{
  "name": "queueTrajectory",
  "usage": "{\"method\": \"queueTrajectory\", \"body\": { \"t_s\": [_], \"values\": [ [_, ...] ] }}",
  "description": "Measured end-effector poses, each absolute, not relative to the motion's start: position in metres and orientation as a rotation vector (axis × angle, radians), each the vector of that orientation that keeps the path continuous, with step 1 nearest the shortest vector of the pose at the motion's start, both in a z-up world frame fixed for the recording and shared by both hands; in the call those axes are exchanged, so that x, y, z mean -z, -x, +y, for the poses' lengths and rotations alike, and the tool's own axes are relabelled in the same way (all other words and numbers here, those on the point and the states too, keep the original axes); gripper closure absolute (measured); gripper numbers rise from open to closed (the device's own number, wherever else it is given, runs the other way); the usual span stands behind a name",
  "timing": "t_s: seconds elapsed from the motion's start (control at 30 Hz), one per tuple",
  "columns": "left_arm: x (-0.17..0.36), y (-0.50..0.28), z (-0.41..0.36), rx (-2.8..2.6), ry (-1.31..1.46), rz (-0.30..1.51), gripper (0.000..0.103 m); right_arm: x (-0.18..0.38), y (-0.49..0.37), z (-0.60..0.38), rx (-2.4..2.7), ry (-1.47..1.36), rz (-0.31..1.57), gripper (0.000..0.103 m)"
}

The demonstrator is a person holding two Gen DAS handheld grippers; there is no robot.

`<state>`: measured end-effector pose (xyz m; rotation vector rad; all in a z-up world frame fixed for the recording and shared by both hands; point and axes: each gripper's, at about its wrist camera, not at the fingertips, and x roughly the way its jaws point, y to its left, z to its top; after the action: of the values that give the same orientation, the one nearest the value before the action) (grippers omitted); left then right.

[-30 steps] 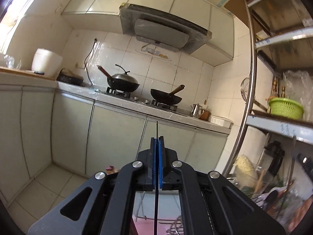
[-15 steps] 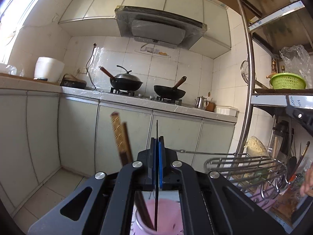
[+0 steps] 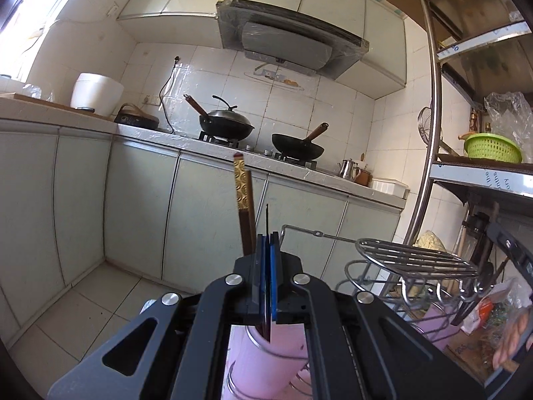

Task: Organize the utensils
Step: 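Lift the fork and chopstick and lower them into the pink cup while both tools open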

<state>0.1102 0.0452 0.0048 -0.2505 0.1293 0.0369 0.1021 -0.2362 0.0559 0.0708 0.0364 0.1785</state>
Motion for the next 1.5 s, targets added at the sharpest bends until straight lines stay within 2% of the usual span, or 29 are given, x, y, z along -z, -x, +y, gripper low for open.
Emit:
{"method": "queueTrajectory", "body": {
  "t_s": [0.3, 0.63, 0.83, 1.13, 1.17, 1.23, 1.3, 1.33, 1.4, 1.5],
  "values": [
    [-0.005, -0.103, 0.049, -0.066, 0.292, 0.169, 0.102, -0.032, -0.083, -0.26, -0.112, -0.193, 0.148, 0.096],
    [-0.018, -0.14, 0.068, -0.015, 0.335, 0.269, 0.102, -0.045, -0.16, -0.291, -0.185, -0.306, 0.334, 0.097],
    [-0.027, -0.172, 0.069, 0.073, 0.348, 0.381, 0.102, -0.056, -0.218, -0.279, -0.29, -0.249, 0.491, 0.097],
    [-0.033, -0.173, 0.061, 0.094, 0.311, 0.428, 0.102, -0.032, -0.214, -0.257, -0.322, -0.137, 0.605, 0.096],
    [-0.034, -0.173, 0.06, 0.094, 0.299, 0.432, 0.1, -0.03, -0.214, -0.257, -0.333, -0.148, 0.623, 0.096],
    [-0.037, -0.173, 0.058, 0.089, 0.273, 0.444, 0.091, -0.03, -0.21, -0.257, -0.334, -0.153, 0.639, 0.095],
    [-0.039, -0.173, 0.059, 0.088, 0.274, 0.462, 0.07, -0.032, -0.205, -0.258, -0.329, -0.152, 0.632, 0.09],
    [-0.04, -0.173, 0.06, 0.092, 0.285, 0.47, 0.067, -0.034, -0.201, -0.259, -0.329, -0.157, 0.618, 0.082],
    [-0.043, -0.172, 0.063, 0.096, 0.303, 0.473, 0.063, -0.04, -0.194, -0.26, -0.333, -0.163, 0.592, 0.074],
    [-0.052, -0.166, 0.065, 0.087, 0.302, 0.455, 0.06, -0.05, -0.183, -0.262, -0.326, -0.148, 0.56, 0.074]
  ]
}}
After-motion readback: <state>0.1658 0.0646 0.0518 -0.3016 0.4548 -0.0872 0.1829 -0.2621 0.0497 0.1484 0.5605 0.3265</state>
